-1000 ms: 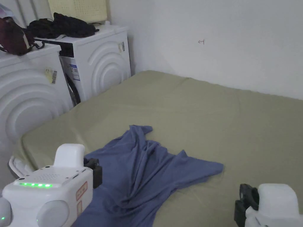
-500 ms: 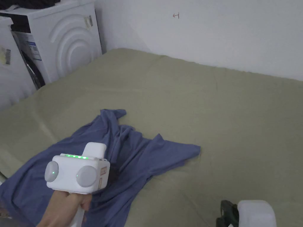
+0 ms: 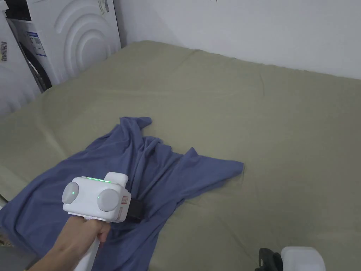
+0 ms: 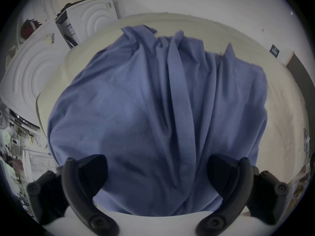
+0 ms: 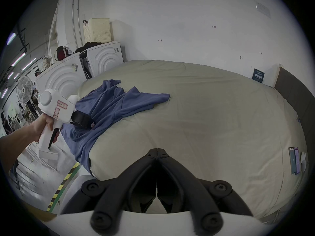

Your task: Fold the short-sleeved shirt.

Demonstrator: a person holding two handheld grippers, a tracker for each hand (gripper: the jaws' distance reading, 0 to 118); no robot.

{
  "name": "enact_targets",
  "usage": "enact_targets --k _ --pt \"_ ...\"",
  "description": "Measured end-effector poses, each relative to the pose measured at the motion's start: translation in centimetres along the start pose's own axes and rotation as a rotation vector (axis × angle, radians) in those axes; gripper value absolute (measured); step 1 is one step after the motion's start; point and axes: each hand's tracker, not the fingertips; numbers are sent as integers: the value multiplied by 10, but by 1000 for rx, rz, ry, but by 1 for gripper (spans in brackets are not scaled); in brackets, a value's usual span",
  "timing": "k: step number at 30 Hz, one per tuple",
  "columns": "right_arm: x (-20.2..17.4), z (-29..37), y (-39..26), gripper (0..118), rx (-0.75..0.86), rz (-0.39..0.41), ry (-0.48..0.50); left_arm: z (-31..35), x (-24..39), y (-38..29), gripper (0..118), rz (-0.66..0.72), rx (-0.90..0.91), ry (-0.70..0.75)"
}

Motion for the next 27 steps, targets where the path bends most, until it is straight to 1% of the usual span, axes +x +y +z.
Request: enact_targets --k 1,2,3,5,6,7,9,11,15,17,22,27 --pt "1 1 -1 1 -1 0 -3 6 2 2 38 -2 47 -25" --pt "2 4 -2 1 -2 -2 -4 11 6 3 5 -16 83 -4" --pt "5 5 -3 1 -4 -6 -5 12 10 6 5 -13 108 32" --pt "9 8 -5 1 -9 -13 -11 8 8 12 5 37 37 -5" --pt "12 12 -7 1 -8 -14 -22 9 8 12 5 59 72 -15" --pt "15 15 -8 1 -6 -16 -36 12 10 13 5 51 80 -17" --pt "25 23 -11 1 -4 -33 -53 17 14 20 5 111 120 -85" --pt "35 28 -15 1 -6 -57 -75 23 28 27 5 126 129 -153" --pt "59 42 -21 1 -8 -114 -126 31 95 53 5 13 162 -184" --pt "70 51 -26 1 0 -139 -152 30 132 66 5 -18 179 -238" --pt "103 74 -36 1 7 -201 -230 38 255 86 5 -154 203 -392" --pt "142 94 -47 1 16 -271 -316 71 390 86 5 -343 229 -560"
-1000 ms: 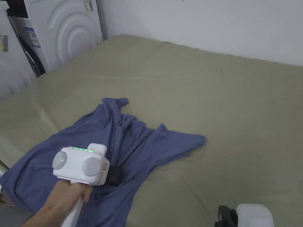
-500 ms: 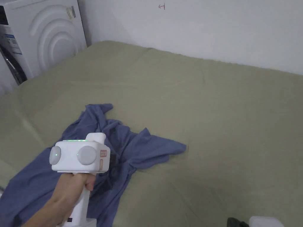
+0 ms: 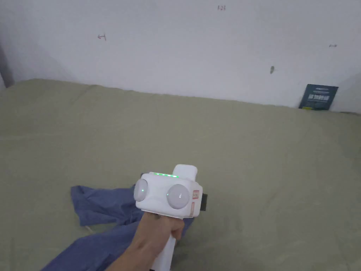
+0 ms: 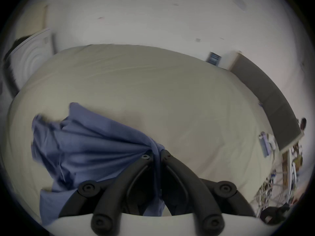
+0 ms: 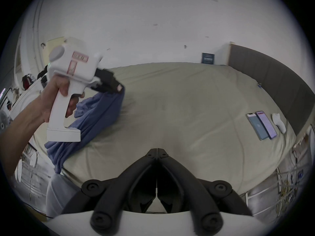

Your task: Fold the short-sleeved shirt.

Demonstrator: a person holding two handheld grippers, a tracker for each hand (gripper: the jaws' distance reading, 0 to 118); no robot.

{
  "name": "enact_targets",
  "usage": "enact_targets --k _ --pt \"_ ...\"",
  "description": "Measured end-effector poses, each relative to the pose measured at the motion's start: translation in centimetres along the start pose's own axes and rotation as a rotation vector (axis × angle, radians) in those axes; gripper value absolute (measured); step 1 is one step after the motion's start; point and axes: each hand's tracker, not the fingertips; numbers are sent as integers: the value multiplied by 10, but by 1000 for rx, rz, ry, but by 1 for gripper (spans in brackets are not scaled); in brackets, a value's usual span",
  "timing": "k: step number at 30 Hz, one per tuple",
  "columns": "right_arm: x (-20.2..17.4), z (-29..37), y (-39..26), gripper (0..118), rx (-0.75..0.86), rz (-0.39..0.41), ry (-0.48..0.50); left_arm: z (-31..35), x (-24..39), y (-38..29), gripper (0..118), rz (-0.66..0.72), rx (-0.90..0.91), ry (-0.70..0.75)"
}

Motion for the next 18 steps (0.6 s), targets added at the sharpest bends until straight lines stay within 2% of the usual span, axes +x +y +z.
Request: enact_targets --k 6,11,18 --pt "46 3 0 1 8 -90 -99 -27 128 26 5 -131 -13 -214" --pt "68 -1 -3 1 -1 -153 -122 -44 190 16 5 -203 -59 -309" --pt "71 -7 -9 1 -11 -177 -100 -113 188 -36 5 -251 -262 -97"
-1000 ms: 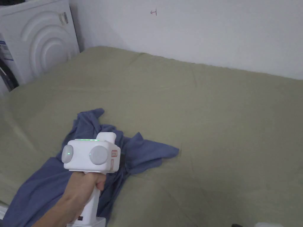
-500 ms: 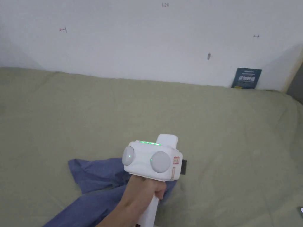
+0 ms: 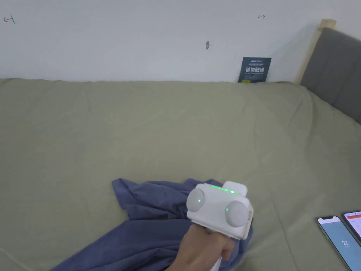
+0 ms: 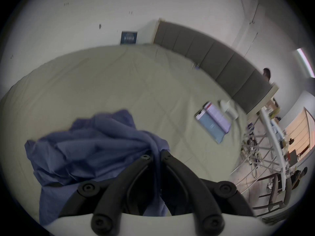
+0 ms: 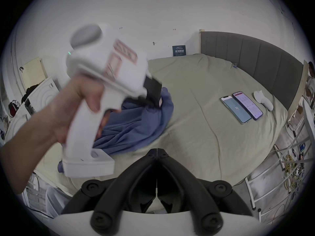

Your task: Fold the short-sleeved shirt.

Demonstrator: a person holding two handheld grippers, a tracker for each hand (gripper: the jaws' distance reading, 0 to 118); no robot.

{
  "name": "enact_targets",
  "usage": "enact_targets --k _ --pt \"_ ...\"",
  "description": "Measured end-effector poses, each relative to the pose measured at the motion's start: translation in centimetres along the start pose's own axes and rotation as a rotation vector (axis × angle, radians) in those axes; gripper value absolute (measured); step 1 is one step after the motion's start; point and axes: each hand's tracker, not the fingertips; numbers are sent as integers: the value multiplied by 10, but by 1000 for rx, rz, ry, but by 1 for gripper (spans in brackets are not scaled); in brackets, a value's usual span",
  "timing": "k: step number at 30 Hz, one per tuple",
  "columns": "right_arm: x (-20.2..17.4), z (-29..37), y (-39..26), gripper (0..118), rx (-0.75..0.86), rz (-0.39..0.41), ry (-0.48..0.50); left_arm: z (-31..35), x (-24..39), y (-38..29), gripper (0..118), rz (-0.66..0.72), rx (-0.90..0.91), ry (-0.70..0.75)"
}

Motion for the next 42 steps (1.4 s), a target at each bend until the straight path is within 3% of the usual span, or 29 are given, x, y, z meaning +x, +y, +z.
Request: enact_targets --k 5,6,7,9,10,12,14,15,18,20,21,23,24,30,34,42 --pt "0 -9 -4 1 -15 5 11 -7 -17 -17 8 49 -17 2" --pt "0 -10 -4 1 -16 1 13 -5 -18 -18 23 62 -3 -15" --pt "0 -10 -4 1 -16 -4 14 0 -22 -18 78 80 28 -43" --pt "0 -8 -4 1 -12 -8 17 13 -26 -21 109 109 90 -41" --pt "-1 -5 -4 1 -7 -7 16 17 -27 -23 118 110 80 -36" --pt "-2 0 -3 1 0 -3 20 38 -26 -57 115 132 157 -79" --pt "-4 6 -3 1 6 1 19 56 -32 -90 115 156 116 -58" --pt "-5 9 -2 1 12 5 23 99 -42 -44 115 171 133 -66" --pt "-12 19 0 1 42 14 41 163 -64 -76 115 197 182 -71" --pt "-19 22 0 1 53 30 54 168 -91 -105 108 209 223 -30" --pt "-23 24 0 1 56 42 61 188 -103 -125 97 220 255 -15" --pt "-31 25 -2 1 61 69 80 226 -116 -167 24 237 268 9" --pt "-36 25 -3 1 59 83 86 240 -125 -189 7 266 279 56" --pt "-63 27 -9 1 51 125 120 283 -158 -285 7 386 278 236" --pt "-77 27 -12 1 35 152 145 282 -180 -300 6 514 285 234" --pt "-84 20 -16 1 5 179 150 261 -209 -289 7 494 251 240"
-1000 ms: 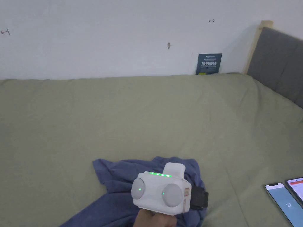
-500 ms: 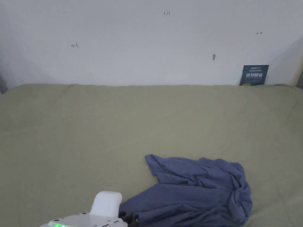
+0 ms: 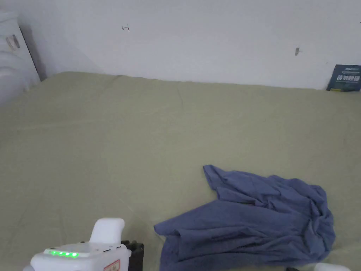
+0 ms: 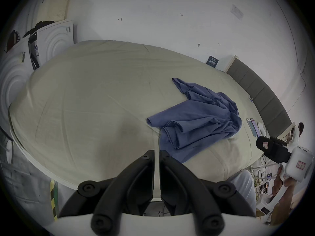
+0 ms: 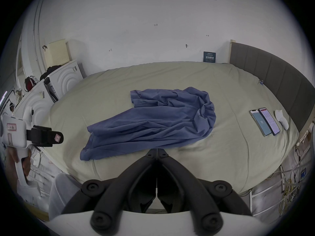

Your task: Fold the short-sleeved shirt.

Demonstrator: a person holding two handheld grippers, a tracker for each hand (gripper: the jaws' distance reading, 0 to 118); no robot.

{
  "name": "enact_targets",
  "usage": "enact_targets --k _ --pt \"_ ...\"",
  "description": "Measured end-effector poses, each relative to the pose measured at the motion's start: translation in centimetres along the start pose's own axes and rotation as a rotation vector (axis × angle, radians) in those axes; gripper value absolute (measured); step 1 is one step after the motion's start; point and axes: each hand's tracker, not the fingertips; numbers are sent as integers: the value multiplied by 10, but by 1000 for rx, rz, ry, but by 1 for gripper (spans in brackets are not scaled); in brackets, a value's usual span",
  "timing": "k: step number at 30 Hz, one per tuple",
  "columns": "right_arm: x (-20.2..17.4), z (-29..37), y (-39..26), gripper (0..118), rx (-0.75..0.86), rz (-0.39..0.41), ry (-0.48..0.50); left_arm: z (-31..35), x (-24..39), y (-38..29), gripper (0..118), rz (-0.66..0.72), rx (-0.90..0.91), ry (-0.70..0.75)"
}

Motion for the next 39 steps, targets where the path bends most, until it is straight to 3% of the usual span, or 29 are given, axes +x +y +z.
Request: enact_targets --k 3,4,5,6,7,12,16,18,21,23,24,25,28,29,39 --pt "2 -3 0 1 -9 -11 3 -20 -3 17 7 -20 -18 1" --pt "3 -4 0 1 -11 -12 2 -27 -4 23 18 -9 -27 -6" --pt "3 -5 -1 1 -14 -11 1 -37 -5 31 53 8 -54 -17" --pt "4 -7 -1 1 -18 -11 1 -48 -5 38 102 18 -98 -4" --pt "6 -9 -2 1 -24 -11 0 -62 -7 43 118 27 -137 8" --pt "9 -13 -3 1 -36 -24 -3 -112 0 65 118 49 -159 70" --pt "13 -18 -4 1 -47 -31 -6 -145 18 68 117 -20 -211 99" --pt "15 -22 -6 1 -54 -44 -6 -152 28 69 104 -66 -229 101" --pt "17 -26 -9 1 -65 -49 -3 -161 42 57 98 -200 -247 195" --pt "17 -26 -10 1 -66 -61 1 -154 43 60 75 -185 -240 176" --pt "18 -26 -11 1 -65 -67 6 -149 43 61 52 -180 -247 160" --pt "18 -27 -12 1 -68 -71 7 -145 44 61 9 -181 -247 150" --pt "18 -26 -14 1 -68 -81 11 -129 47 62 8 -193 -218 54" --pt "18 -25 -15 1 -68 -84 15 -126 48 60 8 -200 -208 115" --pt "31 -19 -3 1 -42 -79 -36 -108 31 64 8 -139 -149 78"
